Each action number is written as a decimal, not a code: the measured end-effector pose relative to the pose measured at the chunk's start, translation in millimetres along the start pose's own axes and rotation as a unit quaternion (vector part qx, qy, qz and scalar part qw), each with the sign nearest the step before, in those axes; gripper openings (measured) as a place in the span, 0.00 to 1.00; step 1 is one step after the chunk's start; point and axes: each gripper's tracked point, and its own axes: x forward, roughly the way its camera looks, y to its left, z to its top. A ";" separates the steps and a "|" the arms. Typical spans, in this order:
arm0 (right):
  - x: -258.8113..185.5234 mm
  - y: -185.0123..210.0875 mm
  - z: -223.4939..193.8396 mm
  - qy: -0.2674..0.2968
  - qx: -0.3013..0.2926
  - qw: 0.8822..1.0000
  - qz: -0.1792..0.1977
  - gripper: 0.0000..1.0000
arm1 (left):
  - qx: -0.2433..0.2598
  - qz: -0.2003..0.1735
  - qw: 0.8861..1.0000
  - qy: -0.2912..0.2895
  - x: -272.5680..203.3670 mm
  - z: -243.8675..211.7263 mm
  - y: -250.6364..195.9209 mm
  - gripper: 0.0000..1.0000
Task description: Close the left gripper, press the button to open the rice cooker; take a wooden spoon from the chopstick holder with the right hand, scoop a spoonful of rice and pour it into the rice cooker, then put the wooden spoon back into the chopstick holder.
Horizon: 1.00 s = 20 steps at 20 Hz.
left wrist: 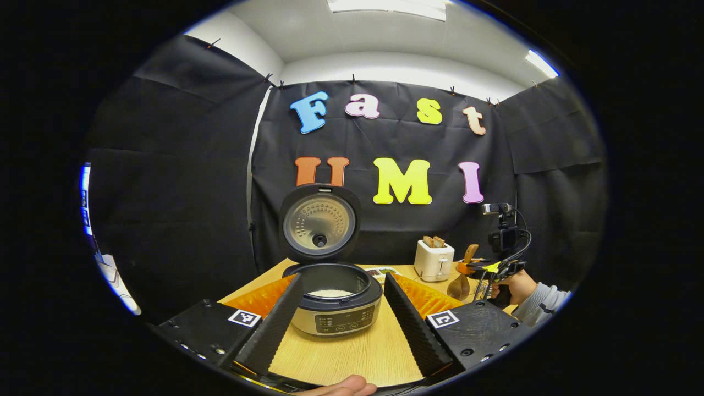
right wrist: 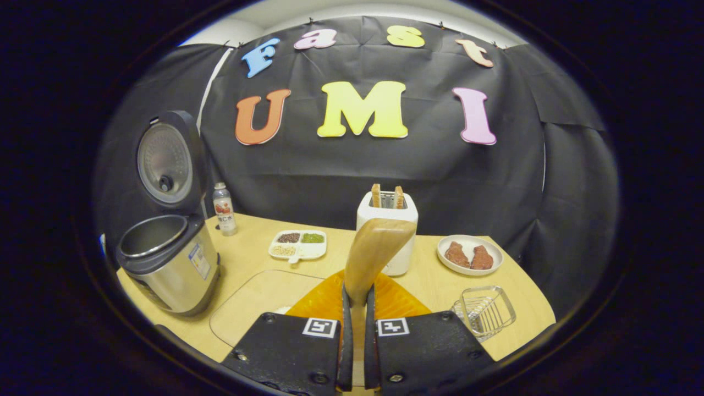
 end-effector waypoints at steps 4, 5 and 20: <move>8.4 -11.2 -8.7 -0.012 -0.030 0.999 -0.026 0.13 | 0.012 0.001 1.000 0.007 9.0 -6.1 -1.0 0.94; 10.9 -13.1 -12.9 -0.014 -0.035 0.999 -0.031 0.13 | 0.020 0.006 1.000 0.007 8.5 -6.6 0.6 0.94; 3.4 83.0 -24.6 0.008 0.149 0.983 0.105 0.12 | 0.018 0.011 1.000 0.023 11.0 -21.8 4.6 0.94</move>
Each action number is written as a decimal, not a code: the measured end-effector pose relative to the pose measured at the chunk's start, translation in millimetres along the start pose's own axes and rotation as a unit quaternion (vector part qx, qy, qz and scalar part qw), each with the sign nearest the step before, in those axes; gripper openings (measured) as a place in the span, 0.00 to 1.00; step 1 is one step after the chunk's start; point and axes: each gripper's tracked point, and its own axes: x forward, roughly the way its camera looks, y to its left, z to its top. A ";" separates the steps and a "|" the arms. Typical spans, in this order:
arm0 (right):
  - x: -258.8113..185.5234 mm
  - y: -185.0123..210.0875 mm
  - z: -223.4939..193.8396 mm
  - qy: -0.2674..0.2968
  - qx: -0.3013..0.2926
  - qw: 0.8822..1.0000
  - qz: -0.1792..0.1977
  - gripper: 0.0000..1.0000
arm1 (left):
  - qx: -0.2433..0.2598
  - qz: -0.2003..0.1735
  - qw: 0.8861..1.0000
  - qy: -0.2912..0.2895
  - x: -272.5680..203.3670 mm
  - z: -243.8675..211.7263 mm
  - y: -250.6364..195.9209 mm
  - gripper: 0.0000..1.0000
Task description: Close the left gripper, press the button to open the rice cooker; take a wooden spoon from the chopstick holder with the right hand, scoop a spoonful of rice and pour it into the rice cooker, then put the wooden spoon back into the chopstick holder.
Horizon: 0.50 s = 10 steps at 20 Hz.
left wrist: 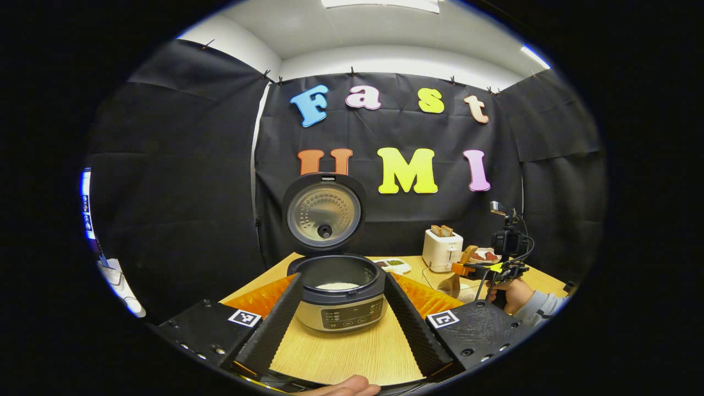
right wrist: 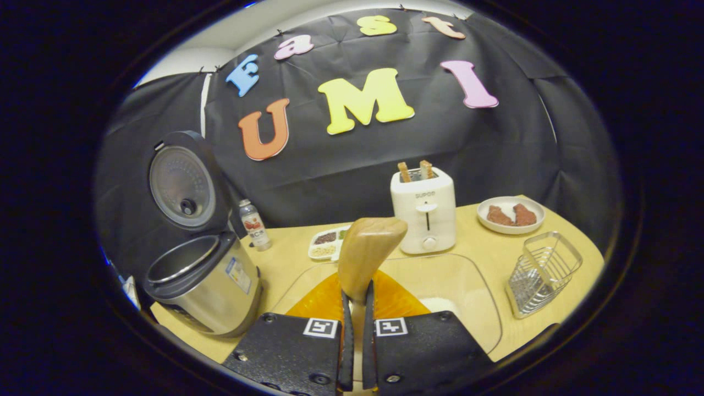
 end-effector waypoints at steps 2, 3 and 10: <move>1.8 9.1 -3.3 0.014 0.045 0.999 0.027 0.12 | 0.009 0.004 1.000 0.003 -2.2 -1.7 1.8 0.94; 3.1 7.6 -3.1 0.018 0.069 0.997 0.032 0.12 | 0.014 0.007 1.000 0.004 -2.6 -1.9 2.7 0.95; -11.9 -23.9 10.4 0.016 0.213 0.976 0.043 0.11 | 0.018 0.012 1.000 0.009 -3.5 -6.6 7.5 0.94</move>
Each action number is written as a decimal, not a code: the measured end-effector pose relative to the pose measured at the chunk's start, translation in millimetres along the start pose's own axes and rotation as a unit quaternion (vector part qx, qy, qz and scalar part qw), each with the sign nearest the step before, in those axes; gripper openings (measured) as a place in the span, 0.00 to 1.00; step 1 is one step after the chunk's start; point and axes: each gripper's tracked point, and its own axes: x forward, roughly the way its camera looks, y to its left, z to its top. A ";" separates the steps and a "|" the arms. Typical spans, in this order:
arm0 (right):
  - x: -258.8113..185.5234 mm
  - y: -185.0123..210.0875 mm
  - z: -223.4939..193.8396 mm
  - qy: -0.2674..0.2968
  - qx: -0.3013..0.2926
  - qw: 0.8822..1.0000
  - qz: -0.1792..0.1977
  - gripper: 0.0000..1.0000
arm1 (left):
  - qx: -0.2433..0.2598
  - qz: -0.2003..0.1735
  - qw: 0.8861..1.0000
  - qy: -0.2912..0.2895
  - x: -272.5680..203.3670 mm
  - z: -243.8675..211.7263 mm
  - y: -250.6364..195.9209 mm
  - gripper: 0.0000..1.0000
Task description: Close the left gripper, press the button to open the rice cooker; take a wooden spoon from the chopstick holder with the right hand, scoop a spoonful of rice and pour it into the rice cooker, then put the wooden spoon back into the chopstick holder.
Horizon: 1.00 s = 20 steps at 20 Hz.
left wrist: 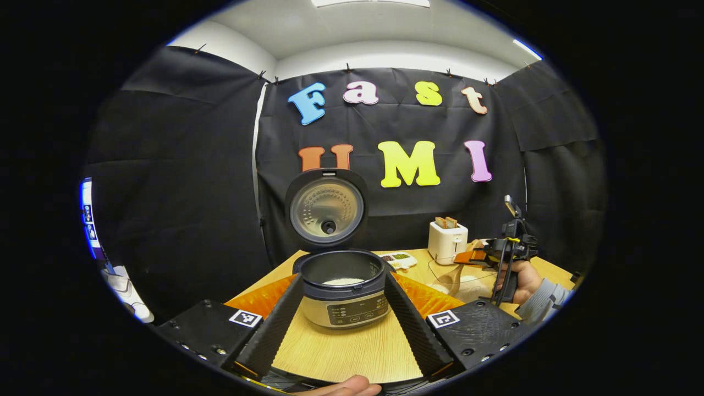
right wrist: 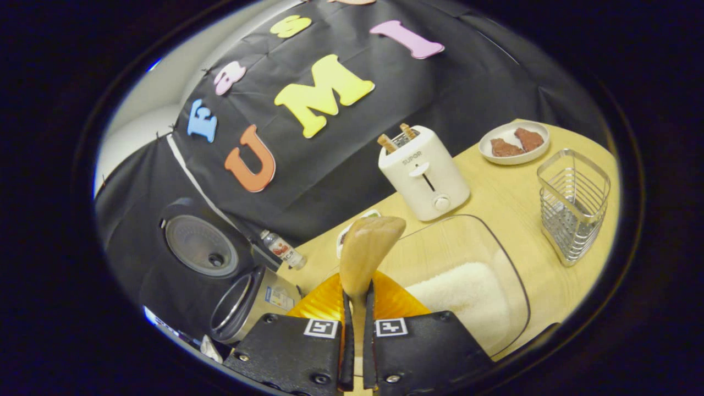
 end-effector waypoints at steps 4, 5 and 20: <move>-24.1 -11.4 35.6 -0.053 0.001 0.998 -0.015 0.11 | 0.003 -0.003 1.000 -0.002 -2.1 2.5 -3.3 0.94; -31.6 -10.8 43.8 -0.065 0.007 0.998 -0.013 0.11 | 0.003 -0.006 1.000 -0.003 -1.6 3.0 -6.2 0.94; -120.7 -4.2 112.7 -0.109 0.426 0.887 0.138 0.11 | 0.010 -0.009 1.000 0.001 -2.2 7.1 -12.7 0.93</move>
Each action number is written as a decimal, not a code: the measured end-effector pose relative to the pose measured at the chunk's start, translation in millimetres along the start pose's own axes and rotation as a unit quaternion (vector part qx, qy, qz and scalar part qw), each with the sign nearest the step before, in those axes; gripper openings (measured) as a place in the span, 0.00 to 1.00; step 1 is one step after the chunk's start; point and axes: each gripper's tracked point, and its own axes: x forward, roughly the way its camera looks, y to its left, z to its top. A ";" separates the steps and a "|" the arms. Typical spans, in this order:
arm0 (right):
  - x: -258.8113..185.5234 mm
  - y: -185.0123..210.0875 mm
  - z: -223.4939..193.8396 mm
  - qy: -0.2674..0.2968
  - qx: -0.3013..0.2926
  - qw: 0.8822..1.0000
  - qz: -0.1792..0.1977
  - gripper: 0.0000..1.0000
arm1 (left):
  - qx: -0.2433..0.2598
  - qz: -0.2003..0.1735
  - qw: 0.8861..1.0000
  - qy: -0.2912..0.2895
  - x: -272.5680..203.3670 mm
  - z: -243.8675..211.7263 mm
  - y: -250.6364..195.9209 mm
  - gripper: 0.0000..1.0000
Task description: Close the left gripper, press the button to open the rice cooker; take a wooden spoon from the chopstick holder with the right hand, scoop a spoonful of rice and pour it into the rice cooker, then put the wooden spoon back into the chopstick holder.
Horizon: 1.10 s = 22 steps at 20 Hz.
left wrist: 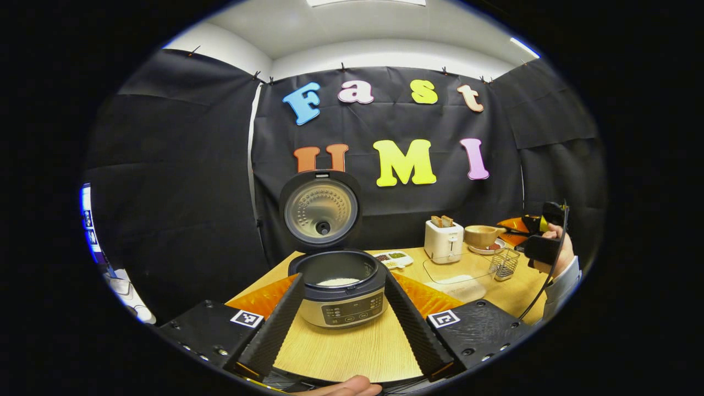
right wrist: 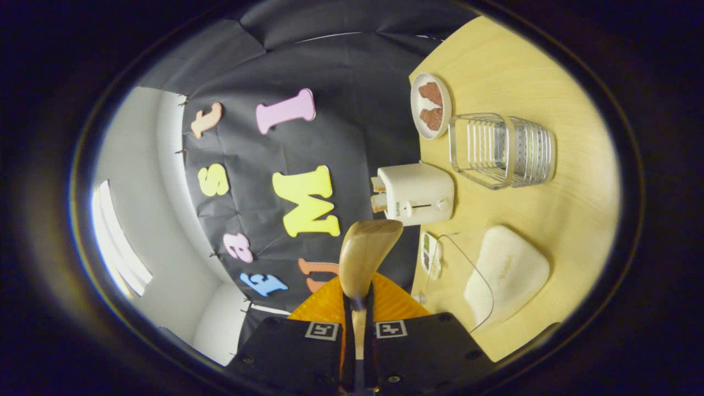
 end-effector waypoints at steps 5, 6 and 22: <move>6.5 22.8 -19.3 0.012 0.000 1.000 0.012 0.11 | 0.001 -0.002 1.000 -0.003 -6.1 2.0 -3.3 0.93; 5.4 26.5 -25.1 0.019 0.003 1.000 0.012 0.11 | 0.002 -0.001 1.000 -0.006 -8.7 3.0 -1.9 0.93; 91.7 34.8 -180.5 0.103 -0.111 0.987 -0.049 0.11 | -0.015 0.026 0.999 -0.014 -51.2 0.5 52.5 0.96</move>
